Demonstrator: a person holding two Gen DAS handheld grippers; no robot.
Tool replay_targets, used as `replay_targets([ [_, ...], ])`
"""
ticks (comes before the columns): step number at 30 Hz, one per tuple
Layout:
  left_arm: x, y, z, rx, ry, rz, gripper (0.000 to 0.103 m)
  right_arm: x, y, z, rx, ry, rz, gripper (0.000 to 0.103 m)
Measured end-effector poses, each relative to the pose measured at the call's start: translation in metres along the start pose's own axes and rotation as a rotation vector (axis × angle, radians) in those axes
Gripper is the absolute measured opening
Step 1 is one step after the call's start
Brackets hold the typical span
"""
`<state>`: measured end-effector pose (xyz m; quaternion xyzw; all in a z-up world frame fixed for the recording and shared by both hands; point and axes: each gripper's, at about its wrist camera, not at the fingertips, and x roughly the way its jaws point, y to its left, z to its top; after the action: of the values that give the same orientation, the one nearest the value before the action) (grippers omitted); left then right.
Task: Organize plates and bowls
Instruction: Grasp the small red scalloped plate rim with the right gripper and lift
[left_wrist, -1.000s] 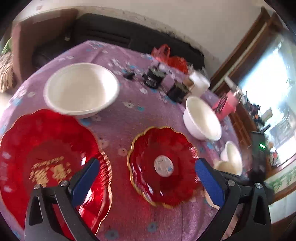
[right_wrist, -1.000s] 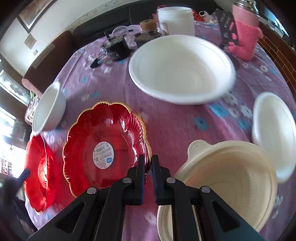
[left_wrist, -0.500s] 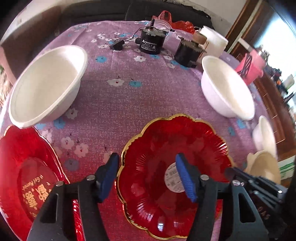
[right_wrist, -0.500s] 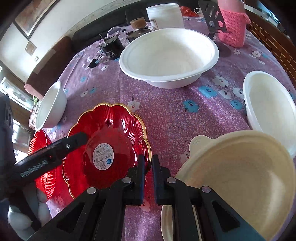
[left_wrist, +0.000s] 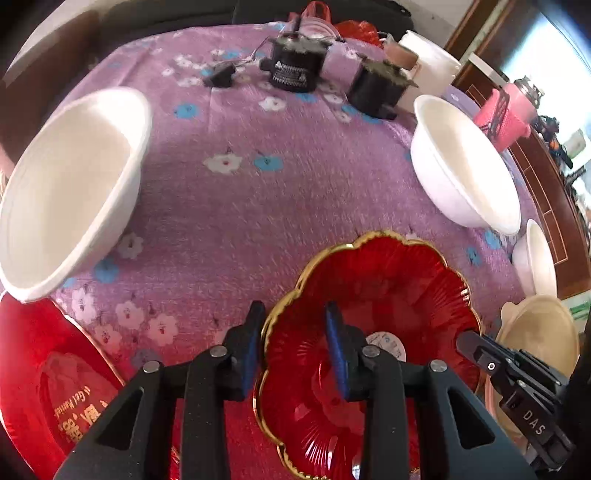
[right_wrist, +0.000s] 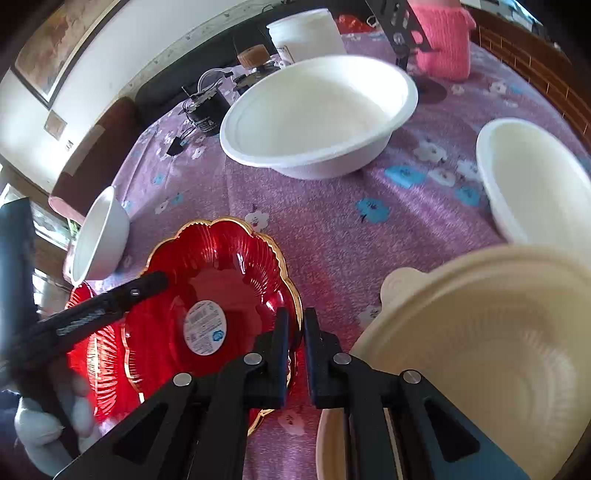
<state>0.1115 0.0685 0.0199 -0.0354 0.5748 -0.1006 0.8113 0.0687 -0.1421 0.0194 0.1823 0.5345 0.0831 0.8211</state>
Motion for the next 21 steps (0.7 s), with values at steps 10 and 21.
replay_targets([
  [10,-0.032,0.003,-0.009,-0.078,-0.066,-0.014,0.030,-0.012,-0.003,-0.001,0.052,-0.059,0.065,0.010],
  [21,-0.089,0.021,-0.025,-0.151,-0.183,-0.036,0.030,-0.049,0.023,-0.004,0.062,-0.132,0.153,0.010],
])
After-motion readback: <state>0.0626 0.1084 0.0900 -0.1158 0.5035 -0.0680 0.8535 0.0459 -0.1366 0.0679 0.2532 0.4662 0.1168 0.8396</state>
